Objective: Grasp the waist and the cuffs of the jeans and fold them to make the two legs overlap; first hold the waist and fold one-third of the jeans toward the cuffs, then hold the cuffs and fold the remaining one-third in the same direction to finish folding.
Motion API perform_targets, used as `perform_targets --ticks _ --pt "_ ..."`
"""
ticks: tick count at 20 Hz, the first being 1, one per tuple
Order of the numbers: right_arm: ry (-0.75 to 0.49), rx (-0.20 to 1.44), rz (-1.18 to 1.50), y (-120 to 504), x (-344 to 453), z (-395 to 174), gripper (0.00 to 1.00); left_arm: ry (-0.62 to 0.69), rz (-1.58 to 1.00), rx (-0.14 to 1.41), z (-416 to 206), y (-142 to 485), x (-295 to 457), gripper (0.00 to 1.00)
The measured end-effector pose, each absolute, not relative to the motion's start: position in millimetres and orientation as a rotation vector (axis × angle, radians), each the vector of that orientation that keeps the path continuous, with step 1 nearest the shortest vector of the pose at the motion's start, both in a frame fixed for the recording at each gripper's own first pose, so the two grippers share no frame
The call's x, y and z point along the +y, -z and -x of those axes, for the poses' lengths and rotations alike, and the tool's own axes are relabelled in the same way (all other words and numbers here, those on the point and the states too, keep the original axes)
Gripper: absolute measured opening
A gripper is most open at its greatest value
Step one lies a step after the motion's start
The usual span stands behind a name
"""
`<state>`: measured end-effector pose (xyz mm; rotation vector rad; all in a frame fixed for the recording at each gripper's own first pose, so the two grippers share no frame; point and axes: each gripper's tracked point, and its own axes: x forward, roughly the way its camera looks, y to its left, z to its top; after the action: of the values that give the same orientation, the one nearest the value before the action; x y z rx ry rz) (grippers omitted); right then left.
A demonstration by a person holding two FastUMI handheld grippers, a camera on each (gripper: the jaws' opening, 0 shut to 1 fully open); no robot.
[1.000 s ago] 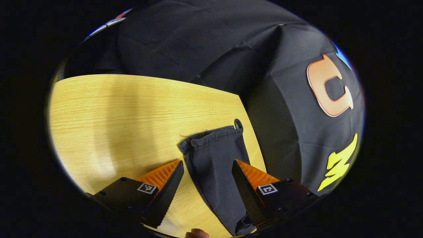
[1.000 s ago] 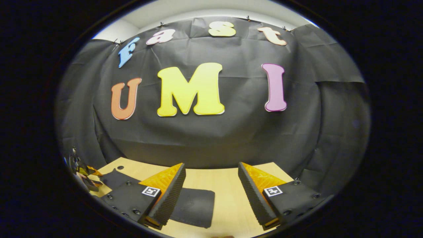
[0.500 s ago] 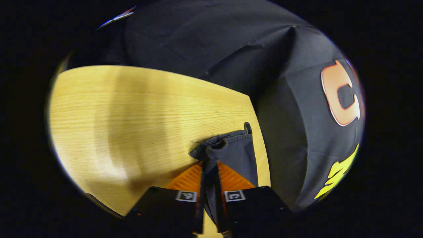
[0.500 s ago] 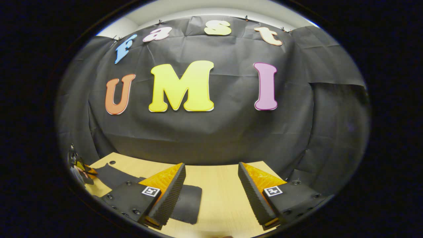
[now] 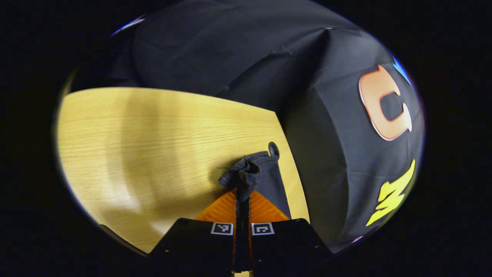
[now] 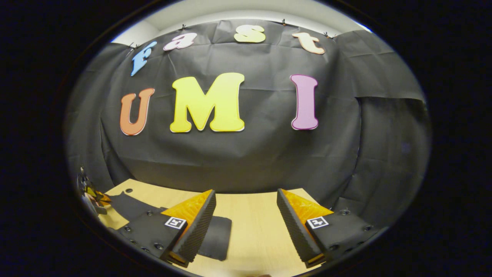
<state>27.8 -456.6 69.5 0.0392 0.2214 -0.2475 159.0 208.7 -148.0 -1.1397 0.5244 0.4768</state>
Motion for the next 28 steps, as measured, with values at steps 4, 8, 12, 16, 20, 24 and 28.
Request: perform_targets --ticks 4,8,12,16,20,24,28 --pt "0.245 0.213 -0.042 -73.1 -455.4 -27.1 0.96 -0.404 1.022 0.461 -161.7 100.6 193.5 0.04" --pt "0.247 0.221 -0.042 -71.7 -457.4 -21.9 0.98 -0.294 0.891 0.386 -177.8 37.2 165.6 0.04" --pt "0.254 0.227 -0.053 -70.3 -458.0 -20.8 0.98 -0.194 0.816 0.33 -197.9 -14.0 125.6 0.03" --pt "0.271 0.228 -0.053 -69.1 -462.0 -17.1 0.98 -0.109 0.775 0.279 -208.7 -55.5 87.7 0.03" --pt "0.291 0.225 -0.054 -68.7 -466.0 -12.4 0.96 -0.038 0.704 0.262 -212.0 -75.4 42.8 0.03" --pt "0.315 0.229 -0.058 -64.8 -471.7 -6.0 0.96 0.057 0.656 0.285 -207.9 -80.8 -13.1 0.03" --pt "0.337 0.238 -0.056 -62.6 -475.9 -0.2 0.98 0.141 0.64 0.331 -205.3 -70.5 -67.6 0.03"
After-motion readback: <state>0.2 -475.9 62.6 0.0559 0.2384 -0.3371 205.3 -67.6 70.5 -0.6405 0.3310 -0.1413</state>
